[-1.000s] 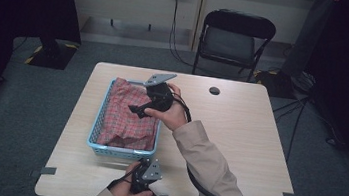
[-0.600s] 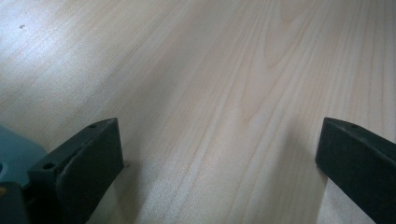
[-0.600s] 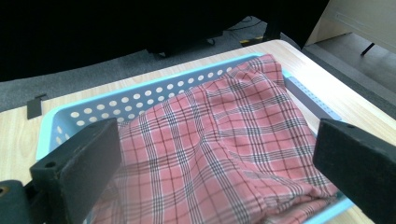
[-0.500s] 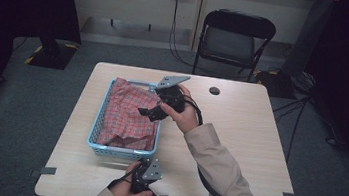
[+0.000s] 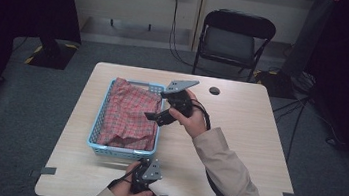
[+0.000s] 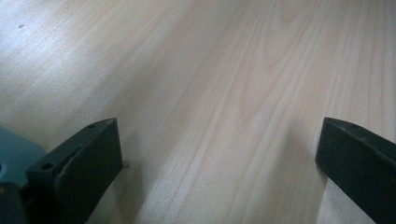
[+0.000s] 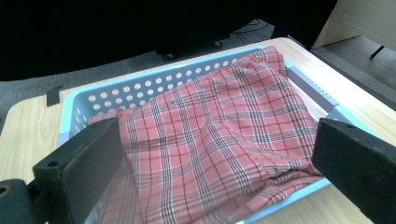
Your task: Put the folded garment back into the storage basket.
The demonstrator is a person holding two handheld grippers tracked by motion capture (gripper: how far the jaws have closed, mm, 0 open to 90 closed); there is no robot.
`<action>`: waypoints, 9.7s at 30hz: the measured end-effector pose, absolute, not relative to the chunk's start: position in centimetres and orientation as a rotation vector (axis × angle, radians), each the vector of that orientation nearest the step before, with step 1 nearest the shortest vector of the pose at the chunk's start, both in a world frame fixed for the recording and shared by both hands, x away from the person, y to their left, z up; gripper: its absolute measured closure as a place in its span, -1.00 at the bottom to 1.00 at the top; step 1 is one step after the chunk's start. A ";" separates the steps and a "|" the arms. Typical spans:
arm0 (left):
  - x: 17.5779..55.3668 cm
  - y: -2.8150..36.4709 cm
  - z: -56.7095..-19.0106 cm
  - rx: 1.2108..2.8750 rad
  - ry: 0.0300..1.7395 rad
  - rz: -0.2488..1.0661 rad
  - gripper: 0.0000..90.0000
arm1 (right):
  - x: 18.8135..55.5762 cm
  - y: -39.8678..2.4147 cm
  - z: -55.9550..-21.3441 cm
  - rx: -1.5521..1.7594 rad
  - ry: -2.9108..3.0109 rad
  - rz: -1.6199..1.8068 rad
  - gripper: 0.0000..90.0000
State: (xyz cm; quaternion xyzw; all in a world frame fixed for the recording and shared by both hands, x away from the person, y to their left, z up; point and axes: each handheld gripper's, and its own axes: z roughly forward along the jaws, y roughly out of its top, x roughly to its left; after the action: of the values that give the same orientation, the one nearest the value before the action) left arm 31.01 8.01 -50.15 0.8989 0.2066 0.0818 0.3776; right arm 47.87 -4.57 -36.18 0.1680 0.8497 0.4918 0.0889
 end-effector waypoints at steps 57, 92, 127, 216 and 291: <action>31.0 8.0 -50.1 2.298 0.530 0.210 -1.00 | 46.2 -10.3 -41.6 0.479 2.594 1.416 -0.98; 31.0 8.0 -50.1 2.299 0.530 0.210 -1.00 | 46.3 -13.2 -42.3 0.546 2.575 1.427 -0.99; 31.0 8.0 -50.1 2.298 0.530 0.209 -1.00 | 46.1 -15.0 -42.9 0.599 2.562 1.427 -0.99; 31.0 8.0 -50.1 2.302 0.526 0.211 -1.00 | 44.2 -23.4 -44.5 0.827 2.420 1.363 -0.99; 31.2 8.0 -50.1 2.308 0.497 0.198 -1.00 | 43.3 -29.1 -48.4 0.984 2.378 1.213 -0.98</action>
State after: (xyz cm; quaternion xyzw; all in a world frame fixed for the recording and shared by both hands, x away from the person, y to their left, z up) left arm 31.25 7.96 -50.13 0.9025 0.1944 0.0774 0.3765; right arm 43.35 -29.11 -48.41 0.3422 0.8267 0.4215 0.1476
